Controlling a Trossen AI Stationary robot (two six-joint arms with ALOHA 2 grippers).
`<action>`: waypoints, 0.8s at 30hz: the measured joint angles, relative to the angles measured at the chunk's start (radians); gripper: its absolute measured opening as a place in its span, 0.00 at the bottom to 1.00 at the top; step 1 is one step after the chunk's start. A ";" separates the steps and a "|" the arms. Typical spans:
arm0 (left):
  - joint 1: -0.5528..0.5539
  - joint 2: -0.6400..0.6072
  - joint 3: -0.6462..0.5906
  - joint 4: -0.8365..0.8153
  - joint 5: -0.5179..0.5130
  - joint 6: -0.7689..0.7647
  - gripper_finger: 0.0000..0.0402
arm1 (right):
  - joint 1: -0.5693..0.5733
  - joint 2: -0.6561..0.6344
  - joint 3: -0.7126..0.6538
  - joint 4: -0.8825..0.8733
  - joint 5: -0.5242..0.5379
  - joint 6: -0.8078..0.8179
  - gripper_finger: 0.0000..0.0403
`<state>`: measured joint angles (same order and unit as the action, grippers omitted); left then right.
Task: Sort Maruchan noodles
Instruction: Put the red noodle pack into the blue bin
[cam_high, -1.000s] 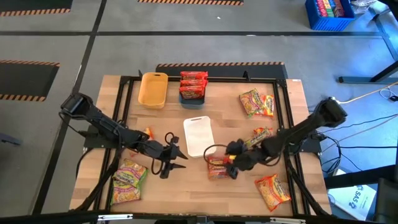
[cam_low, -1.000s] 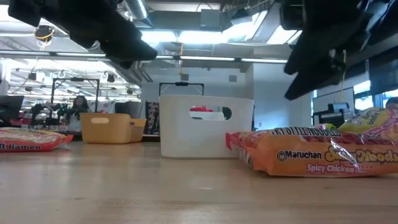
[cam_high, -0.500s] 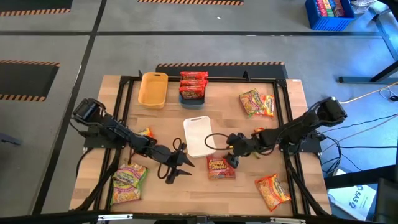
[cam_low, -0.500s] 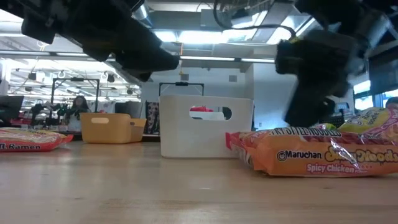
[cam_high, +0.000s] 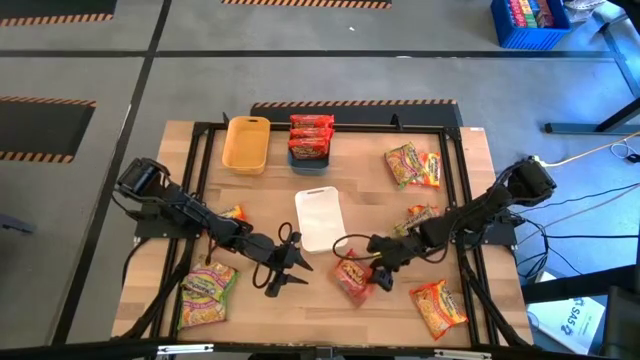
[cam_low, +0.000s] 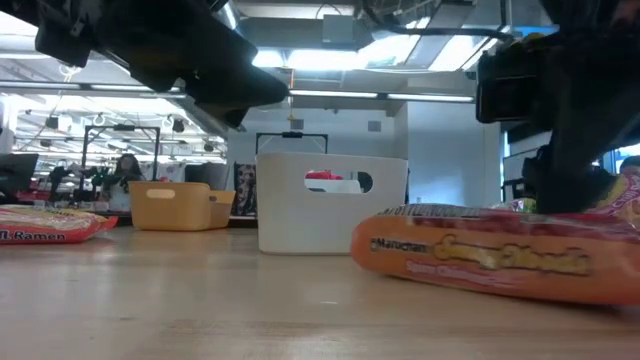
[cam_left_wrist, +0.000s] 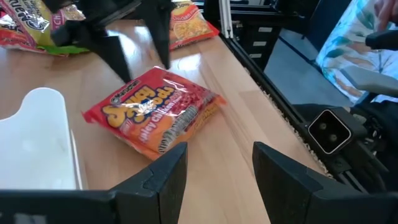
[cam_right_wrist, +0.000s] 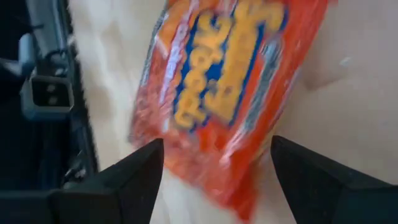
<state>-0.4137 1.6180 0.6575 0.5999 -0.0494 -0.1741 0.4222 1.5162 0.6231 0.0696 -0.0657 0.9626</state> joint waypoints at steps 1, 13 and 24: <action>0.000 0.000 0.000 0.000 0.000 0.000 0.43 | -0.001 0.000 0.000 -0.007 0.030 0.000 0.70; -0.002 0.163 0.181 -0.136 -0.027 0.031 0.43 | 0.001 0.013 -0.001 -0.034 0.033 0.084 0.70; -0.006 0.305 0.501 -0.564 -0.028 0.166 0.43 | 0.024 0.108 0.002 0.073 0.051 0.108 0.70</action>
<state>-0.4199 1.9228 1.1588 0.0355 -0.0772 -0.0081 0.4458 1.6242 0.6250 0.1425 -0.0142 1.0710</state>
